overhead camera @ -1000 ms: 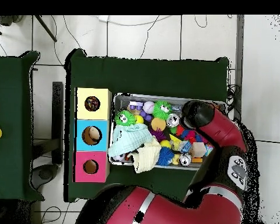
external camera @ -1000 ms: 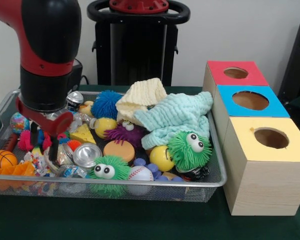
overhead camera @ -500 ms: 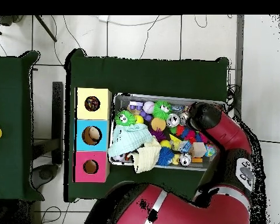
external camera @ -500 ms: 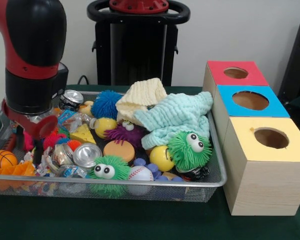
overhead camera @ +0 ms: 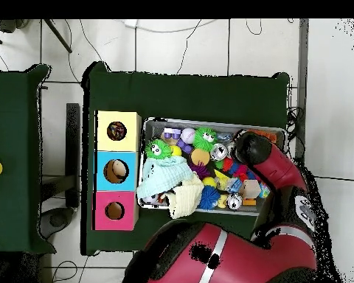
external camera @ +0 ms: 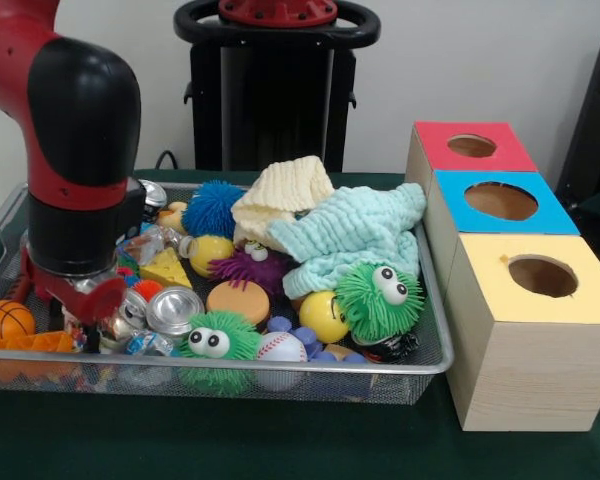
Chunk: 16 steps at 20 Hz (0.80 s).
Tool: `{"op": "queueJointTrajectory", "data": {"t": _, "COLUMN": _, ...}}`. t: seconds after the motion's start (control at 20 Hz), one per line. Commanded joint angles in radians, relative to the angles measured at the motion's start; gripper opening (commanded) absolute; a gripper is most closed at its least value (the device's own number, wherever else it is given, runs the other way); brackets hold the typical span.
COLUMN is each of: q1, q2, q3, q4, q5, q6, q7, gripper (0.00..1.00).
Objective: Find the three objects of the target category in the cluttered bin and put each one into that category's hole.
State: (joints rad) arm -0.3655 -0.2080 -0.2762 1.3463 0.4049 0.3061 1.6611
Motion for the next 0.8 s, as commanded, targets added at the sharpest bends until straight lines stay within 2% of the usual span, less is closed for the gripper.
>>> {"op": "queueJointTrajectory", "data": {"t": 0.05, "q1": -0.035, "q2": 0.085, "q3": 0.176, "q4": 0.015, "q5": -0.006, "q6": -0.092, "q7": 0.161, "gripper": 1.0}}
{"op": "queueJointTrajectory", "data": {"t": 0.5, "q1": -0.04, "q2": 0.073, "q3": 0.186, "q4": 0.055, "q5": -0.019, "q6": -0.129, "q7": 0.17, "gripper": 1.0}}
{"op": "queueJointTrajectory", "data": {"t": 0.55, "q1": -0.042, "q2": 0.075, "q3": 0.187, "q4": 0.042, "q5": -0.048, "q6": -0.131, "q7": 0.132, "gripper": 0.0}}
{"op": "queueJointTrajectory", "data": {"t": 0.7, "q1": -0.051, "q2": 0.068, "q3": 0.202, "q4": 0.057, "q5": -0.046, "q6": -0.158, "q7": 0.145, "gripper": 0.0}}
{"op": "queueJointTrajectory", "data": {"t": 0.8, "q1": -0.035, "q2": 0.057, "q3": 0.18, "q4": 0.052, "q5": -0.062, "q6": -0.139, "q7": 0.127, "gripper": 0.0}}
